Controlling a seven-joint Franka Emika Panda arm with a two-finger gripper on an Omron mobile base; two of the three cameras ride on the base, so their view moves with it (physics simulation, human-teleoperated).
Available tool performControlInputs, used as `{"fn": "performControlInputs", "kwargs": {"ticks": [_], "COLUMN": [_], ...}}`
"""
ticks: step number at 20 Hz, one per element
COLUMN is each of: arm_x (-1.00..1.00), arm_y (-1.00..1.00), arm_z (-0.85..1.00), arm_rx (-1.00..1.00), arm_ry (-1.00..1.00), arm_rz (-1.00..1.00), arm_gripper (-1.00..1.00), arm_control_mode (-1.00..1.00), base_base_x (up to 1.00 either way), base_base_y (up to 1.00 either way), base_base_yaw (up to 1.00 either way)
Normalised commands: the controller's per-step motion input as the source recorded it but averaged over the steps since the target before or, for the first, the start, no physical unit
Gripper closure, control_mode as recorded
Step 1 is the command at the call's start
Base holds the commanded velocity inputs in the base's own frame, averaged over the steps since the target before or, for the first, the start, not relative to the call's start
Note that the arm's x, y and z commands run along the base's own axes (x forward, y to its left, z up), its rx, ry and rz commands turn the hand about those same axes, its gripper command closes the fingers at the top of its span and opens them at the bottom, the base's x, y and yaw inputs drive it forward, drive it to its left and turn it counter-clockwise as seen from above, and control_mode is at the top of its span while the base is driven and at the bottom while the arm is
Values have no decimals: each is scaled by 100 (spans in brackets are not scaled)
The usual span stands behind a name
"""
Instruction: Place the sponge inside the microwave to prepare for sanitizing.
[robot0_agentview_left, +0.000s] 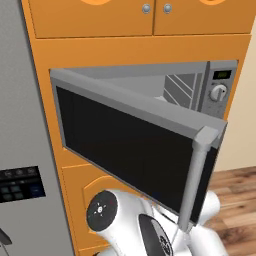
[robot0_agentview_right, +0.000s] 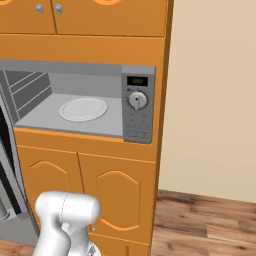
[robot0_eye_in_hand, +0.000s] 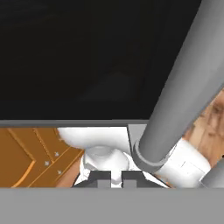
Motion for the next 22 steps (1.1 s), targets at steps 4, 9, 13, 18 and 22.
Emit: {"fn": "performControlInputs", "kwargs": {"ticks": [4, 9, 13, 18, 22], "arm_x": [0, -23, -69, -57, -65], "arm_y": [100, 57, 4, 0, -29], "arm_z": [-97, -43, 1, 34, 68], "arm_rx": [-10, -2, 0, -12, -1], "arm_ry": [-2, -7, -5, -2, -5], "arm_rz": [0, -3, -8, -4, -7], "arm_gripper": [100, 100, -100, -100, -100], "arm_control_mode": [-100, -100, -100, -100, -100], "base_base_x": [0, 0, 0, 0, 0], "base_base_y": [0, 0, 0, 0, 0], "base_base_yaw": [0, 0, 0, 0, 0]}}
